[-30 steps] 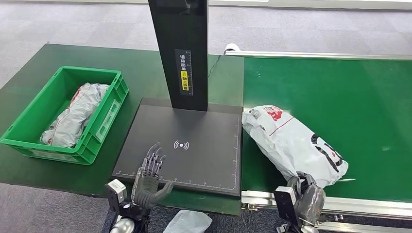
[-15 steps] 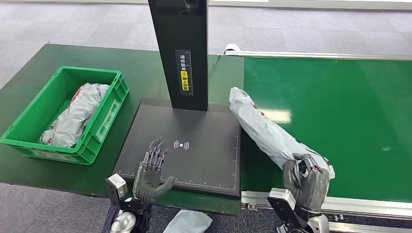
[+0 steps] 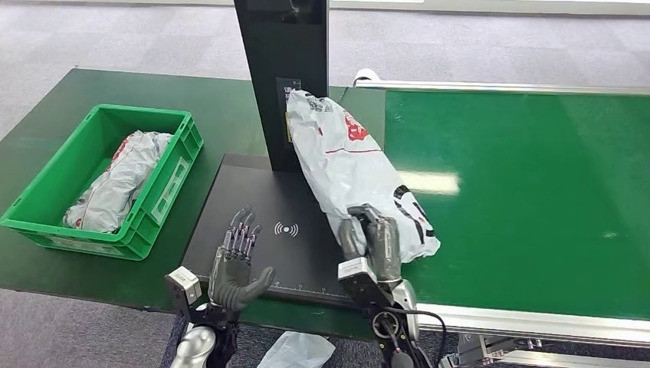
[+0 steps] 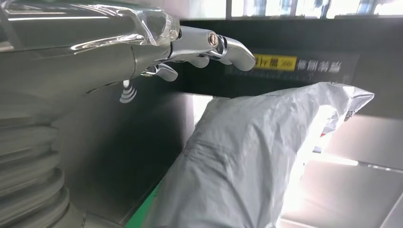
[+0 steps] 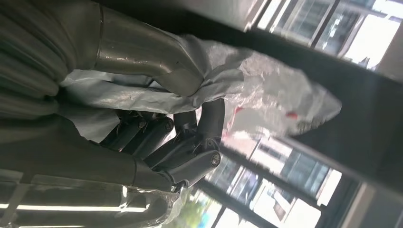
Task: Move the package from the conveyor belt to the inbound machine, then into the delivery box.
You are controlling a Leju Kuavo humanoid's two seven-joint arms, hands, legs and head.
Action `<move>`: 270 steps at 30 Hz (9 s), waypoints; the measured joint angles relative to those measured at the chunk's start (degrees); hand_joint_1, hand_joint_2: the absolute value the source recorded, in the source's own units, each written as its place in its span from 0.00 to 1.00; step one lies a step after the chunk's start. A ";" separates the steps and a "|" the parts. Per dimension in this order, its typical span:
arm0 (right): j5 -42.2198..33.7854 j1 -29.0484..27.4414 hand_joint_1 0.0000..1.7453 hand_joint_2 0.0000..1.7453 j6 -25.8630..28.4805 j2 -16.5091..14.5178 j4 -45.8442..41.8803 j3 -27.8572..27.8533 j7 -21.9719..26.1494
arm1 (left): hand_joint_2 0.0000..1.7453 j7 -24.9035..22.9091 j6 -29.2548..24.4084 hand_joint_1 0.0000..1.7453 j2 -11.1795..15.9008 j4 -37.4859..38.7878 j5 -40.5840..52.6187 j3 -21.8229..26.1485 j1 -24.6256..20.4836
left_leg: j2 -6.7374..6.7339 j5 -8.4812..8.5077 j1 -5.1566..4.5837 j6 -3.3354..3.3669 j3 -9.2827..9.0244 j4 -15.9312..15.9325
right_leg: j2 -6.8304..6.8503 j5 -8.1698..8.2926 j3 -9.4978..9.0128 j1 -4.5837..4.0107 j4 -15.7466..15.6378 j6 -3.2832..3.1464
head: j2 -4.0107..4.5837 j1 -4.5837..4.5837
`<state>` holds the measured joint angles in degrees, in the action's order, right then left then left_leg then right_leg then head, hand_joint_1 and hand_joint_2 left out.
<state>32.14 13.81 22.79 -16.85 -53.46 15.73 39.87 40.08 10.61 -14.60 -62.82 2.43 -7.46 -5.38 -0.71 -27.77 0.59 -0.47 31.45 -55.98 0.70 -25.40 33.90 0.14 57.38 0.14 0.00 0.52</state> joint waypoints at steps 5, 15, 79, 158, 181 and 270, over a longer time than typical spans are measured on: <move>-3.03 2.95 1.00 1.00 -1.68 -0.63 6.84 5.12 0.09 | 1.00 0.01 -1.16 0.00 0.70 -1.50 0.25 0.82 0.28 | 0.04 0.00 0.00 0.00 0.06 0.00 | 0.03 -0.01 0.00 0.00 0.00 0.00 | 0.00 -0.04; -11.17 6.35 1.00 1.00 -5.70 -0.40 15.91 17.76 -1.96 | 1.00 0.01 -2.53 0.00 1.53 -4.26 1.66 2.38 0.86 | 0.04 -0.01 0.00 0.00 0.05 0.00 | 0.03 -0.01 0.04 0.01 0.00 0.00 | 0.00 -0.06; -21.00 -5.95 0.00 1.00 -8.22 10.96 -15.12 -5.68 0.15 | 1.00 0.01 -12.99 0.00 8.94 -21.93 10.27 8.87 5.91 | 0.09 -0.03 -0.03 0.02 0.04 -0.02 | 0.12 -0.02 0.03 0.04 -0.03 0.02 | 0.00 -0.03; -24.72 -14.22 0.00 1.00 -14.96 11.04 -7.34 -23.27 0.15 | 1.00 0.01 -6.12 0.00 3.80 -15.95 7.37 9.41 11.54 | 0.06 -0.14 -0.03 0.07 0.07 -0.01 | 0.10 -0.06 0.06 0.04 -0.03 0.05 | 0.00 -0.02; -26.45 -12.50 0.00 1.00 -14.02 12.52 -5.11 -21.46 0.15 | 1.00 0.01 -6.04 0.00 3.80 -15.95 6.19 9.41 11.43 | 0.06 -0.14 -0.03 0.07 0.07 -0.01 | 0.10 -0.06 0.05 0.04 -0.03 0.05 | 0.00 -0.02; -25.28 -13.14 0.00 1.00 -15.39 11.85 -4.67 -21.58 0.16 | 1.00 0.18 9.27 1.00 12.08 -20.82 8.93 3.26 15.21 | 0.29 -0.26 -0.11 0.16 -0.11 0.00 | 0.31 -0.25 -0.18 0.14 -0.04 0.17 | 0.00 -0.01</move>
<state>6.86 0.67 7.40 -5.01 -58.14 -5.85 40.03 40.26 19.88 -2.52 -83.64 11.36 -4.20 9.82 -0.42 -28.03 0.48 -0.30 31.34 -55.98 1.01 -25.64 33.73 0.28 57.34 0.31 0.00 0.51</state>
